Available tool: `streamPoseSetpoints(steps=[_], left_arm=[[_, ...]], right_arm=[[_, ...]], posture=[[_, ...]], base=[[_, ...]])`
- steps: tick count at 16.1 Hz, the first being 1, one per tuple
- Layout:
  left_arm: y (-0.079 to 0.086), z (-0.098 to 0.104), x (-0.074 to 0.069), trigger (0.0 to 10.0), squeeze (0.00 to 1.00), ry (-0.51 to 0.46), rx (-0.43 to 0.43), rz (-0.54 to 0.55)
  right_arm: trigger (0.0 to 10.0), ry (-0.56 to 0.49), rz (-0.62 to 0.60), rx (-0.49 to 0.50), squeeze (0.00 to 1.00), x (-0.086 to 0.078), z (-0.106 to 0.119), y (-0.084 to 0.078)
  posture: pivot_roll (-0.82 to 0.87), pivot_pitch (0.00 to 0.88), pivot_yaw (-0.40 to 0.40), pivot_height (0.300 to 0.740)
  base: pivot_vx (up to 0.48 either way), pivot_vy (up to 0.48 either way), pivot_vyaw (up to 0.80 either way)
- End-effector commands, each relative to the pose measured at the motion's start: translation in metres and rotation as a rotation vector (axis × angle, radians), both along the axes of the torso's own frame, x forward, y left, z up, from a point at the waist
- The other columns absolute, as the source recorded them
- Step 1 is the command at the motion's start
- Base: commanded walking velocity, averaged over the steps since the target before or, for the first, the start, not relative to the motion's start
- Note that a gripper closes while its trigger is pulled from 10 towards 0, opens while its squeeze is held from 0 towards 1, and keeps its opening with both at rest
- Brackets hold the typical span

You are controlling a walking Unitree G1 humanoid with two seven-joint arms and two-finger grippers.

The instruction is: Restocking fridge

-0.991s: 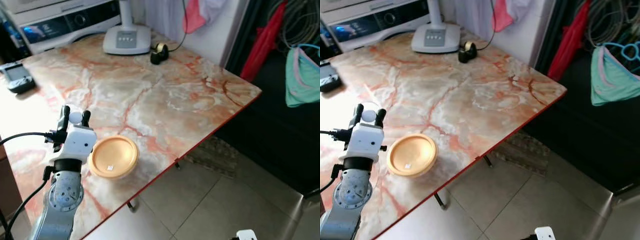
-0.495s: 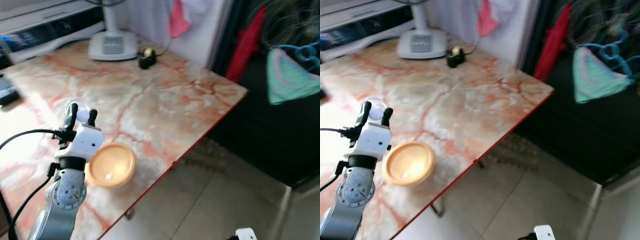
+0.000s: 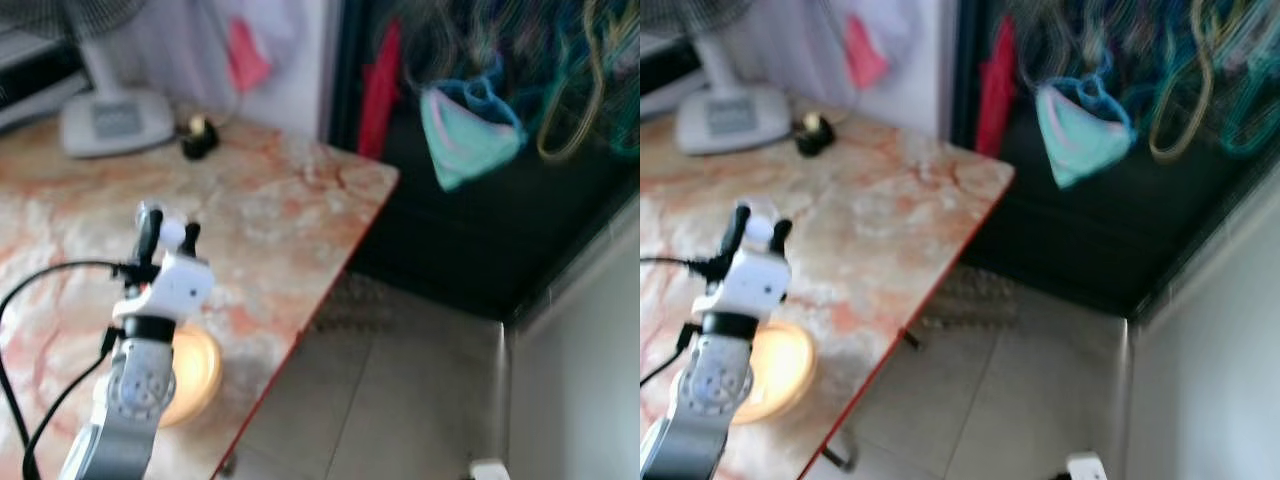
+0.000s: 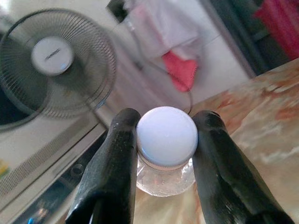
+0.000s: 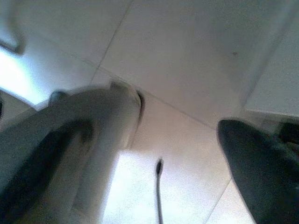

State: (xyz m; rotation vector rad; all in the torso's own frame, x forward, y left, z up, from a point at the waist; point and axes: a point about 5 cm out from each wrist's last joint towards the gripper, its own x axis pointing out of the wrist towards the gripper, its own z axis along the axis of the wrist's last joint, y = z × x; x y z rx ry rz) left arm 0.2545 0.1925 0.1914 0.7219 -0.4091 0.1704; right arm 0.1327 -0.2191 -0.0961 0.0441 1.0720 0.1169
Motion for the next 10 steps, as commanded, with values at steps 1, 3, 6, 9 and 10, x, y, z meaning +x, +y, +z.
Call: streamPoseSetpoints(steps=[1, 3, 6, 9, 10], left_arm=[[-0.0064, 0.0019, 0.0014, 10.0, 0.0, -0.004, 0.006, -0.034], [-0.0078, 0.002, 0.0019, 10.0, 0.0, -0.003, 0.003, -0.041], [-0.0094, 0.0032, 0.0019, 10.0, 0.0, -0.008, 0.009, -0.053], [-0.0081, 0.0048, 0.0026, 10.0, 0.0, -0.012, 0.019, -0.057], [-0.008, 0.0046, 0.0022, 10.0, 0.0, -0.01, 0.016, -0.061]], right_arm=[[10.0, 0.004, -0.002, -0.007, 0.0, 0.0, 0.0006, -0.0031], [10.0, 0.003, -0.004, -0.007, 0.0, 0.0004, 0.0007, -0.003], [10.0, 0.001, -0.007, -0.008, 0.0, 0.0006, 0.0007, -0.0029], [10.0, 0.003, -0.008, -0.007, 0.0, 0.0002, 0.0005, -0.0029], [10.0, 0.003, -0.01, -0.008, 0.0, -0.0004, 0.0004, -0.0031]], posture=[[0.07, 0.111, -0.001, 0.74], [0.07, 0.113, 0.0, 0.74], [0.07, 0.112, 0.0, 0.74], [0.07, 0.114, -0.001, 0.74], [0.07, 0.115, 0.001, 0.74]], base=[[0.0, 0.0, -0.8], [0.0, 0.0, -0.8], [0.0, 0.0, -0.8], [0.0, 0.0, -0.8], [0.0, 0.0, -0.8]])
